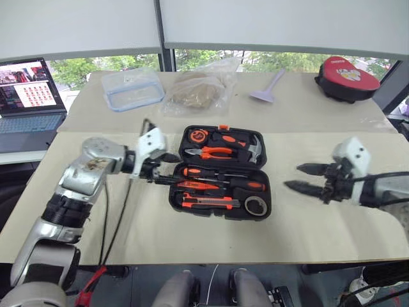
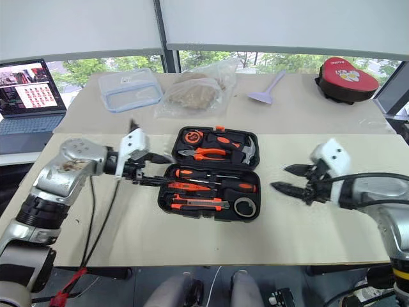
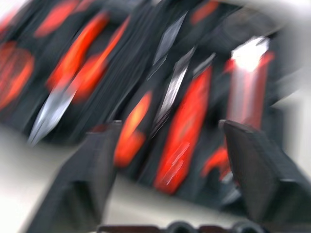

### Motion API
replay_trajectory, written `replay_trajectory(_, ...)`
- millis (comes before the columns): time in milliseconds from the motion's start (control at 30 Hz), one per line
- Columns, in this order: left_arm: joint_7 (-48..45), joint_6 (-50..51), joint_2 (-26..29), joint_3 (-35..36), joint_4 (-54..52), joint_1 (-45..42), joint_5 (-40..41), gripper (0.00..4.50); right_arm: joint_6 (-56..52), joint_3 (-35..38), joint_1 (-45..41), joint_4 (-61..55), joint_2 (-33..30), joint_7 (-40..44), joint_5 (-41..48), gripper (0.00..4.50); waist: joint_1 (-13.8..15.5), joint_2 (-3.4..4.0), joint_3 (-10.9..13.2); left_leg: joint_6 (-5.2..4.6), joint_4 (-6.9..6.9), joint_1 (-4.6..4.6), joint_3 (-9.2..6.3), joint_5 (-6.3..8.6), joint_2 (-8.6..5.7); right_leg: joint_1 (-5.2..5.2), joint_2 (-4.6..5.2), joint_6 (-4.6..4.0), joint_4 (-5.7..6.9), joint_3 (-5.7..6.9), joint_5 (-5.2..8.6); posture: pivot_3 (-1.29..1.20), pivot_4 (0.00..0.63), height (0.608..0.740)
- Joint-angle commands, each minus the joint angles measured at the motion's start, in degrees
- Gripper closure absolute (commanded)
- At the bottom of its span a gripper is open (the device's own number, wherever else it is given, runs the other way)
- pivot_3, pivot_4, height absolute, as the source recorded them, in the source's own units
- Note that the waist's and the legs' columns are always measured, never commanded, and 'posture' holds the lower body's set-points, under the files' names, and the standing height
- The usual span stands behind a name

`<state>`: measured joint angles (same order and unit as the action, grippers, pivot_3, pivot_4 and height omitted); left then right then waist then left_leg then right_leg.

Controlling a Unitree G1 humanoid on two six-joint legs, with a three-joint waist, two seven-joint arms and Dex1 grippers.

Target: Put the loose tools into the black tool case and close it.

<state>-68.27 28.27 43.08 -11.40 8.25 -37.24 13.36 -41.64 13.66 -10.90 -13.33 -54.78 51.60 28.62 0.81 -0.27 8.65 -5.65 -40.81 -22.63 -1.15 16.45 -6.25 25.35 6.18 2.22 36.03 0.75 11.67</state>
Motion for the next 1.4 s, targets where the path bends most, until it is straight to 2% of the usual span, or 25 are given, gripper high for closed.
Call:
replay_trajectory(33, 2.52, -2.34, -0.90, 0.74, 1.36, -0.19, -1.96, 2.67, 7.37, -3.25, -2.01, 3.82, 0.64, 0.74, -4.47, 2.56, 0.12, 0.00, 0.00, 0.00, -0.01, -0.01, 0.00, 0.00, 0.00, -0.01, 0.01, 0.00, 0.00, 0.01, 0.00, 0.00, 0.150, 0.722)
replay_trajectory(167, 5.02, -4.36, -3.74, -1.11, 5.71, -0.96, -5.23, 4.20, 17.71, -11.23, -5.69, 11.34, 1.53, 3.14, -12.43, 3.87, 0.13, 0.00, 0.00, 0.00, -0.06, -0.02, 0.03, 0.00, -0.05, -0.05, 0.04, 0.01, -0.01, 0.03, 0.00, 0.00, 0.150, 0.722)
replay_trajectory(200, 5.33, -4.78, -4.29, -1.26, 6.53, -1.15, -5.81, 4.50, 18.71, -12.20, -6.69, 12.60, 2.06, 3.35, -13.15, 4.25, 0.11, 0.00, 0.00, 0.00, -0.08, -0.02, 0.03, 0.00, -0.05, -0.04, 0.02, 0.01, -0.01, 0.05, 0.00, 0.00, 0.150, 0.722)
replay_trajectory(233, 5.56, -5.02, -4.81, -1.62, 7.04, -1.27, -6.38, 4.50, 19.61, -13.40, -8.04, 14.01, 2.77, 3.41, -14.13, 4.47, 0.06, 0.00, 0.00, 0.00, -0.08, -0.02, 0.04, 0.00, -0.05, -0.03, 0.02, 0.01, 0.00, 0.05, 0.00, 0.00, 0.150, 0.722)
replay_trajectory(367, 3.02, -5.07, -6.10, -2.35, 4.69, -0.24, -5.69, 4.50, 23.60, -18.20, -12.39, 17.88, 5.23, 4.04, -18.56, 4.47, -0.11, 0.00, 0.00, 0.02, -0.06, -0.08, 0.06, -0.01, -0.04, 0.09, 0.03, 0.01, 0.05, 0.04, 0.00, 0.00, 0.150, 0.722)
replay_trajectory(467, 0.94, -1.75, -6.83, -1.33, 0.25, 1.23, -2.20, 4.50, 24.49, -19.59, -13.52, 18.03, 6.33, 5.64, -18.94, 4.47, 0.06, 0.00, 0.00, 0.02, -0.15, -0.34, 0.06, -0.02, -0.05, 0.37, 0.04, 0.01, 0.11, 0.05, -0.01, 0.00, 0.150, 0.722)
replay_trajectory(667, -5.18, 2.55, -3.82, -0.93, -13.43, 9.60, 3.95, 4.50, 23.63, -16.48, -8.32, 8.41, 5.02, 13.32, -11.78, 4.47, -0.16, 0.01, 0.00, 0.01, -0.18, -0.64, 0.05, -0.02, -0.07, 0.76, 0.02, 0.01, 0.19, 0.08, -0.01, 0.00, 0.150, 0.722)
replay_trajectory(800, -4.20, 5.14, -2.69, -0.43, -18.31, 13.55, 4.77, 4.50, 21.51, -13.00, -3.24, 3.61, 3.34, 14.15, -9.96, 4.47, -0.19, 0.03, 0.01, 0.02, -0.11, -0.63, 0.06, -0.02, -0.04, 0.79, -0.01, 0.00, 0.13, 0.11, 0.00, 0.00, 0.150, 0.722)
replay_trajectory(1067, 0.90, 2.33, 0.81, 1.61, -18.25, 18.97, 0.88, 4.50, 17.95, -7.46, 6.89, -4.82, 2.41, 11.28, -7.81, 4.47, -0.08, 0.03, 0.01, 0.05, -0.13, -0.55, 0.07, -0.03, -0.01, 0.67, 0.02, 0.00, 0.11, -0.06, 0.00, 0.00, 0.150, 0.722)
replay_trajectory(1300, -0.68, -4.67, 9.91, 4.68, -13.17, 23.64, -1.41, 4.50, 17.36, -3.99, 11.40, -5.28, 0.67, 9.45, -8.54, 4.47, -0.21, 0.05, 0.00, 0.12, -0.04, -0.33, 0.13, -0.04, 0.04, 0.62, 0.00, -0.04, 0.14, -0.09, 0.01, 0.00, 0.150, 0.722)
replay_trajectory(1400, -1.19, -5.69, 11.88, 5.51, -11.09, 23.80, -1.08, 4.50, 17.65, -2.89, 11.80, -4.26, -0.13, 9.43, -8.74, 4.47, -0.16, 0.08, -0.02, 0.18, 0.02, -0.15, 0.13, -0.01, 0.05, 0.58, 0.00, -0.07, 0.10, -0.08, 0.03, 0.00, 0.150, 0.722)
